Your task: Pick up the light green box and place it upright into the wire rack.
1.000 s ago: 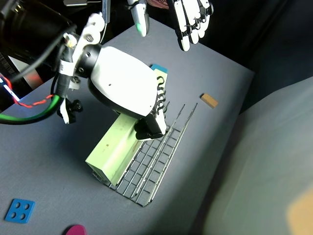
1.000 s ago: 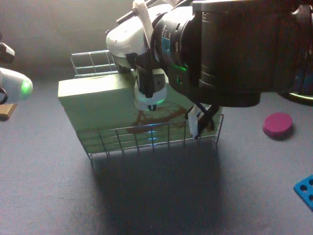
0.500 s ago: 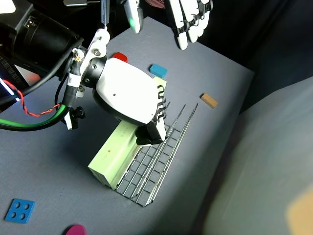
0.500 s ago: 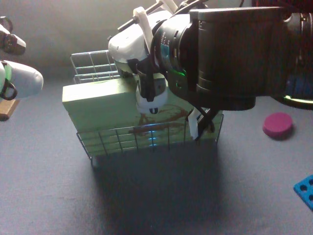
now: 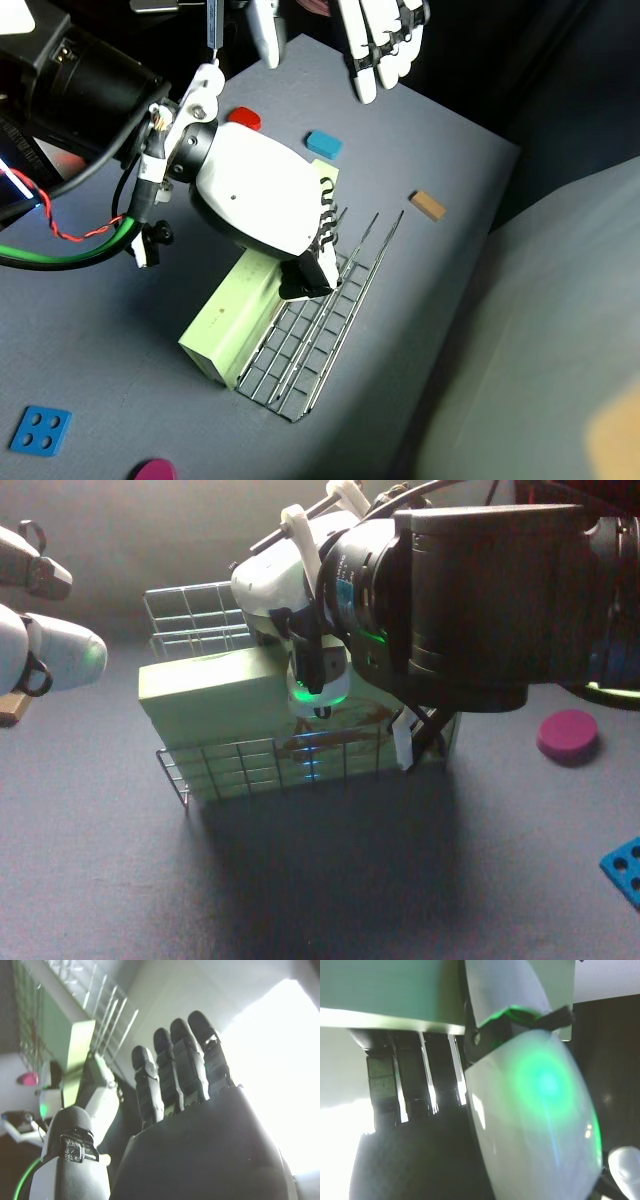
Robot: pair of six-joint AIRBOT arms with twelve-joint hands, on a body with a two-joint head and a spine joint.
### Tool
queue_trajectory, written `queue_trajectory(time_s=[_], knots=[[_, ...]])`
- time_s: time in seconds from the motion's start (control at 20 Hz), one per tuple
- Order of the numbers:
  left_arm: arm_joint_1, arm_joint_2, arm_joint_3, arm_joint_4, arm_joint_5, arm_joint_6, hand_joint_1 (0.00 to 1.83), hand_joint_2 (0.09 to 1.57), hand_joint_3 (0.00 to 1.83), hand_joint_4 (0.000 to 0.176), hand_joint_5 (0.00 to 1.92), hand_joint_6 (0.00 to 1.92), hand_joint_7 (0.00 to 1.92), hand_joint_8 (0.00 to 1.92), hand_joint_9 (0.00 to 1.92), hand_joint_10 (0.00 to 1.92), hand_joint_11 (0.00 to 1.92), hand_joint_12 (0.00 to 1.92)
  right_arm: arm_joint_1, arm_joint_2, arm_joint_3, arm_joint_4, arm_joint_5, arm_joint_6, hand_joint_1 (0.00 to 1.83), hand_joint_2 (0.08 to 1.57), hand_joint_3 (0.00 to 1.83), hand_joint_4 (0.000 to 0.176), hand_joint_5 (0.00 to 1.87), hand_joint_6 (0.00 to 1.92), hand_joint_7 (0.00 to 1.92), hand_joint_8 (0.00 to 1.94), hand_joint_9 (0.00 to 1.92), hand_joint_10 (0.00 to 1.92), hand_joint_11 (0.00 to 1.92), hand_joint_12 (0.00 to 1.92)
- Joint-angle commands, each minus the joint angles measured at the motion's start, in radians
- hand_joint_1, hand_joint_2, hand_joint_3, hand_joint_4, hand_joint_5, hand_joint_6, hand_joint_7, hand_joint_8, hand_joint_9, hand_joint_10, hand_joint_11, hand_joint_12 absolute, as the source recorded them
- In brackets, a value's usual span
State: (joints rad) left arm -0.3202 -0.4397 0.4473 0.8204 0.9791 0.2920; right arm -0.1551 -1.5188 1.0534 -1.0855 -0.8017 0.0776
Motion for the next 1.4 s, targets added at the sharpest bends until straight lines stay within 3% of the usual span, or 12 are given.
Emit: queue_trajectory(time_s=[0.0, 0.05, 0.1, 0.2, 0.35, 0.55, 0.7, 0.85, 1.1, 1.25, 1.3, 1.35], knots=[[-0.017, -0.003, -0.006, 0.066, -0.071, 0.002, 0.15, 1.2, 0.0, 0.084, 0.39, 0.0, 0.34, 0.0, 0.27, 0.0, 0.0, 0.68, 0.008, -0.001, -0.001, -0.077, 0.03, -0.006, 1.16, 1.23, 0.0, 0.0, 0.71, 1.3, 0.83, 1.33, 0.55, 1.01, 0.48, 1.59], [-0.019, -0.003, -0.007, 0.065, -0.075, 0.002, 0.15, 1.2, 0.0, 0.084, 0.39, 0.0, 0.34, 0.0, 0.27, 0.0, 0.0, 0.68, 0.009, 0.0, -0.003, -0.077, 0.03, -0.007, 1.08, 1.16, 0.0, 0.0, 0.65, 0.7, 0.71, 0.79, 0.52, 0.93, 0.41, 1.57], [-0.021, -0.004, -0.009, 0.065, -0.075, 0.002, 0.15, 1.2, 0.0, 0.084, 0.39, 0.0, 0.34, 0.0, 0.27, 0.0, 0.0, 0.68, 0.01, 0.0, -0.005, -0.077, 0.03, -0.007, 1.07, 1.13, 0.0, 0.0, 0.7, 0.37, 0.76, 0.49, 0.53, 0.84, 0.4, 1.53], [-0.022, -0.004, -0.015, 0.062, -0.076, 0.002, 0.15, 1.2, 0.0, 0.085, 0.39, 0.0, 0.34, 0.0, 0.27, 0.0, 0.0, 0.65, 0.012, 0.003, -0.012, -0.077, 0.029, -0.01, 1.05, 1.1, 0.0, 0.0, 0.74, 0.08, 0.78, 0.2, 0.51, 0.72, 0.39, 1.49], [-0.023, -0.005, -0.025, 0.06, -0.083, 0.002, 0.15, 1.19, 0.0, 0.085, 0.39, 0.0, 0.34, 0.0, 0.27, 0.0, 0.0, 0.66, 0.017, 0.011, -0.023, -0.077, 0.025, -0.016, 1.01, 1.05, 0.0, 0.0, 0.68, 0.0, 0.75, 0.05, 0.49, 0.56, 0.31, 1.42], [-0.023, -0.006, -0.035, 0.052, -0.085, 0.002, 0.15, 1.19, 0.0, 0.083, 0.39, 0.0, 0.34, 0.0, 0.27, 0.0, 0.0, 0.66, 0.046, 0.046, -0.059, -0.077, 0.018, -0.017, 0.94, 1.01, 0.0, 0.0, 0.54, 0.0, 0.69, 0.0, 0.5, 0.34, 0.2, 1.33], [-0.024, -0.006, -0.04, 0.047, -0.088, 0.002, 0.16, 1.19, 0.0, 0.082, 0.4, 0.0, 0.34, 0.0, 0.27, 0.0, 0.0, 0.65, 0.089, 0.096, -0.113, -0.077, 0.009, -0.018, 0.87, 0.95, 0.0, 0.0, 0.43, 0.0, 0.51, 0.0, 0.45, 0.11, 0.12, 1.27], [-0.024, -0.006, -0.044, 0.043, -0.088, 0.002, 0.16, 1.2, 0.0, 0.082, 0.4, 0.0, 0.34, 0.0, 0.28, 0.0, 0.0, 0.65, 0.147, 0.178, -0.201, -0.077, -0.001, -0.024, 0.81, 0.94, 0.0, 0.0, 0.38, 0.0, 0.45, 0.0, 0.39, 0.05, 0.04, 1.22], [-0.024, -0.007, -0.052, 0.029, -0.088, 0.002, 0.15, 1.2, 0.0, 0.082, 0.4, 0.0, 0.35, 0.0, 0.29, 0.0, 0.0, 0.63, 0.224, 0.385, -0.435, -0.076, -0.033, -0.071, 0.77, 0.97, 0.01, 0.0, 0.39, 0.01, 0.48, 0.01, 0.39, 0.04, 0.05, 1.21], [-0.024, -0.007, -0.057, 0.029, -0.079, 0.002, 0.16, 1.21, 0.0, 0.083, 0.39, 0.0, 0.39, 0.01, 0.33, 0.01, 0.0, 0.73, 0.253, 0.508, -0.554, -0.076, -0.033, -0.086, 0.71, 1.02, 0.01, 0.0, 0.45, 0.02, 0.61, 0.05, 0.56, 0.12, 0.21, 1.34], [-0.024, -0.006, -0.058, 0.029, -0.076, 0.002, 0.2, 1.22, 0.0, 0.079, 0.44, 0.0, 0.51, 0.01, 0.44, 0.03, 0.0, 0.91, 0.254, 0.531, -0.571, -0.076, -0.032, -0.085, 0.67, 1.07, 0.0, 0.0, 0.58, 0.01, 0.67, 0.12, 0.48, 0.66, 0.31, 1.51], [-0.024, -0.005, -0.06, 0.029, -0.076, 0.002, 0.24, 1.22, 0.0, 0.054, 0.54, 0.01, 0.65, 0.03, 0.58, 0.06, 0.09, 1.02, 0.252, 0.56, -0.591, -0.076, -0.035, -0.081, 0.66, 1.11, 0.0, 0.0, 0.69, 0.1, 0.62, 0.41, 0.39, 1.14, 0.34, 1.68]])
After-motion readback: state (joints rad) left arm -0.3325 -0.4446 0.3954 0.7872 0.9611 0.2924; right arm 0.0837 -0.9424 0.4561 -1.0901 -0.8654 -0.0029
